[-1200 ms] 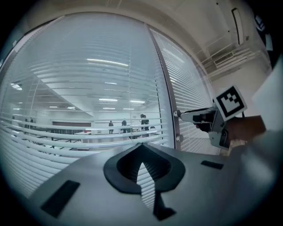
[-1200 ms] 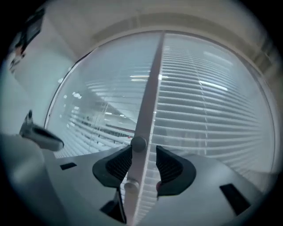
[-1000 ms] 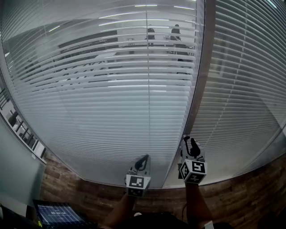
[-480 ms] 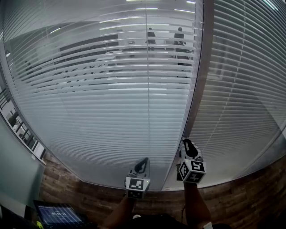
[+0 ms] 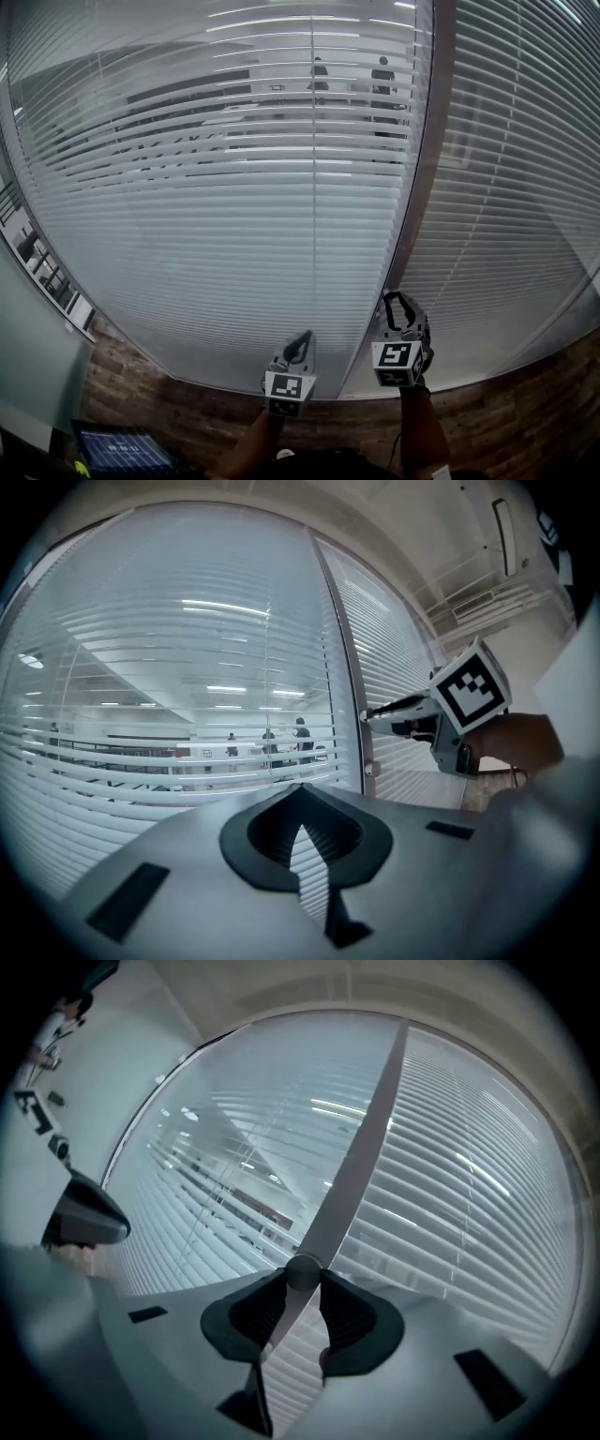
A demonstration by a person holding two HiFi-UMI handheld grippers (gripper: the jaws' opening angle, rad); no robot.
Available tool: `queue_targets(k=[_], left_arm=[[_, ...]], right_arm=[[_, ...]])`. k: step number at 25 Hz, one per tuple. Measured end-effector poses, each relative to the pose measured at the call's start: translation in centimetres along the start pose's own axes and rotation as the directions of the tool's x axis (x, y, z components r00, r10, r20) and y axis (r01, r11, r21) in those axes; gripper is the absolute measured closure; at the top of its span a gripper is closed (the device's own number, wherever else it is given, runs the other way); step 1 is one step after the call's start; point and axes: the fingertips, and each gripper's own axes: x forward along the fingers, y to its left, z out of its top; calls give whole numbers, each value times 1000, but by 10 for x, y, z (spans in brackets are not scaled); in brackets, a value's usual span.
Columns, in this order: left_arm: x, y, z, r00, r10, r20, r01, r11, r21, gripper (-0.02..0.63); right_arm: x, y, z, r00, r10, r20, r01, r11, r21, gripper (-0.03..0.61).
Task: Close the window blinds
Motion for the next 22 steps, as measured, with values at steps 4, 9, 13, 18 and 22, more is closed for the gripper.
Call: queue_targets(k=[4, 9, 13, 18, 22], left_arm=[[3, 0, 0, 1000, -2, 12, 2, 1000, -3, 621], [0, -4, 1, 1000, -11, -14, 11, 1000, -1, 621], [-3, 2, -2, 1000, 5, -19, -5, 1000, -10, 620], [-5, 3, 1, 1000, 9, -14, -9, 1000, -4, 621], [-8, 4, 0, 1000, 13, -21, -13, 1000, 1, 621]], right_arm=[[1, 4, 0, 999, -13, -41, 0, 951, -308, 460], [1, 6, -4, 998, -37, -42, 6, 818, -576, 459], [1, 7, -5, 999, -44, -11, 25, 732, -680, 459], [-1, 7, -4, 998, -56, 4, 47, 785, -617, 459], [-5, 9, 0, 1000, 27, 15, -20, 939, -343, 459]])
